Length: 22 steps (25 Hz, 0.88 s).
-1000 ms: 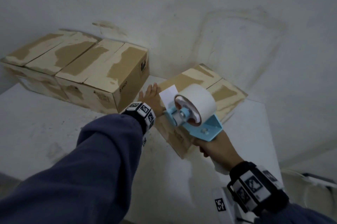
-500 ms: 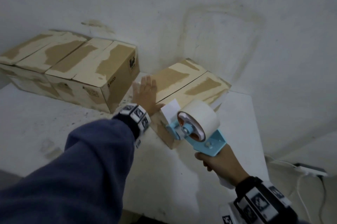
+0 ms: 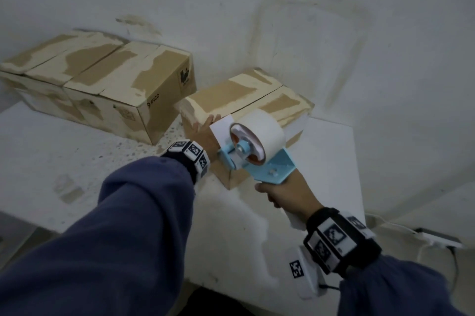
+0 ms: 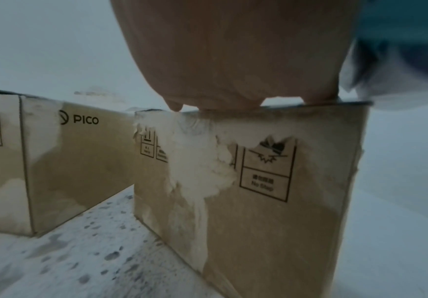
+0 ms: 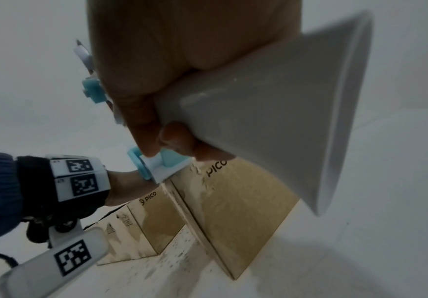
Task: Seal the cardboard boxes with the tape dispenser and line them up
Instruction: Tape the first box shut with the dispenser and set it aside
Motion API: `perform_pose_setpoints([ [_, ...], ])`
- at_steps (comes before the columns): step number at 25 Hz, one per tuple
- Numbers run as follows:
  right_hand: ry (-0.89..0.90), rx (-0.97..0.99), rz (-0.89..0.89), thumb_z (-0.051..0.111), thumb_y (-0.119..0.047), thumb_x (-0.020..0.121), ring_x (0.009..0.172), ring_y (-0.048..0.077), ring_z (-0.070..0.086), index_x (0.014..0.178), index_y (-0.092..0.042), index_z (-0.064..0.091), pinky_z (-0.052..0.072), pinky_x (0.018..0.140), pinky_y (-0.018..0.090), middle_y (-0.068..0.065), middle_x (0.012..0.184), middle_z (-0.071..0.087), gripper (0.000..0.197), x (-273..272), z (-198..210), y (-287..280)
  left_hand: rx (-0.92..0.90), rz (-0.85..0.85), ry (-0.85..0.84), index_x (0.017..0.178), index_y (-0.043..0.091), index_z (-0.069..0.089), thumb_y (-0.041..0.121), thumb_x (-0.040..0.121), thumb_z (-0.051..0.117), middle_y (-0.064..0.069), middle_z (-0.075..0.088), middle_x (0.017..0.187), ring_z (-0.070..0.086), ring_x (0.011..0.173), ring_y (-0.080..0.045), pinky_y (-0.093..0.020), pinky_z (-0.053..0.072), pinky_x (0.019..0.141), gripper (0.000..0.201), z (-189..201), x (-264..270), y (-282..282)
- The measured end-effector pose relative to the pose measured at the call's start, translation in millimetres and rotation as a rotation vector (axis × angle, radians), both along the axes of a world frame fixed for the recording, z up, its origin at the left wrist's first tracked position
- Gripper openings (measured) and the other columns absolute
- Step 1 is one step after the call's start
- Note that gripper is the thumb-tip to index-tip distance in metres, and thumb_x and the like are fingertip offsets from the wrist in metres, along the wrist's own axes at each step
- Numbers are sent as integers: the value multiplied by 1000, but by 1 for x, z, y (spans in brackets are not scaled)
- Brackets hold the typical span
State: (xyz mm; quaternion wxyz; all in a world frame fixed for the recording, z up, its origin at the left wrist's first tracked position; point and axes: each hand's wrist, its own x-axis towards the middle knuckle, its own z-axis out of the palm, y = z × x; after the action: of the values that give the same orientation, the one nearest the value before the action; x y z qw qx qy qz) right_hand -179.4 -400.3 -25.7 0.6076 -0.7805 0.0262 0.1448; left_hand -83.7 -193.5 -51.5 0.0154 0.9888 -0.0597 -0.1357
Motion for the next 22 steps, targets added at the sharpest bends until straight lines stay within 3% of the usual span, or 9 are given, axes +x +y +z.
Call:
perform_pose_setpoints([
  [3,25,15,-1,67,3,72,45,10,42,76,-14,58,35,42,22,-9,46,52,19,-19,-2,-21,10,19,-6,151,15,-4,42,97,34,-4,-9,160,-7,148,-22,-49,4,119,72,1,-1,-3],
  [7,66,32,-19,66,5,73,43,8,42,79,-8,59,35,41,21,-10,44,54,16,-39,-9,-51,10,31,-10,151,9,-4,57,94,25,-6,-9,160,-7,148,-22,-50,-1,119,79,4,-3,-2],
  [10,73,0,-8,67,2,73,42,7,44,79,-11,61,36,41,20,-11,44,56,16,-35,-15,-51,-47,35,-108,150,7,0,46,98,28,-9,-6,160,-5,148,-24,-46,0,120,71,7,-17,-15],
  [13,94,-1,-28,68,1,72,42,9,44,73,-13,60,36,42,22,-9,42,54,16,-33,-23,-47,-162,-9,-99,150,6,5,31,101,27,-10,0,160,-2,148,-24,-40,3,120,60,3,-39,-37],
  [22,163,2,-68,65,3,70,42,13,36,69,-11,53,31,41,22,1,48,45,18,-18,-54,-28,-128,-4,-148,150,6,5,24,101,31,-10,1,160,2,148,-23,-38,7,119,58,-10,-39,-38],
])
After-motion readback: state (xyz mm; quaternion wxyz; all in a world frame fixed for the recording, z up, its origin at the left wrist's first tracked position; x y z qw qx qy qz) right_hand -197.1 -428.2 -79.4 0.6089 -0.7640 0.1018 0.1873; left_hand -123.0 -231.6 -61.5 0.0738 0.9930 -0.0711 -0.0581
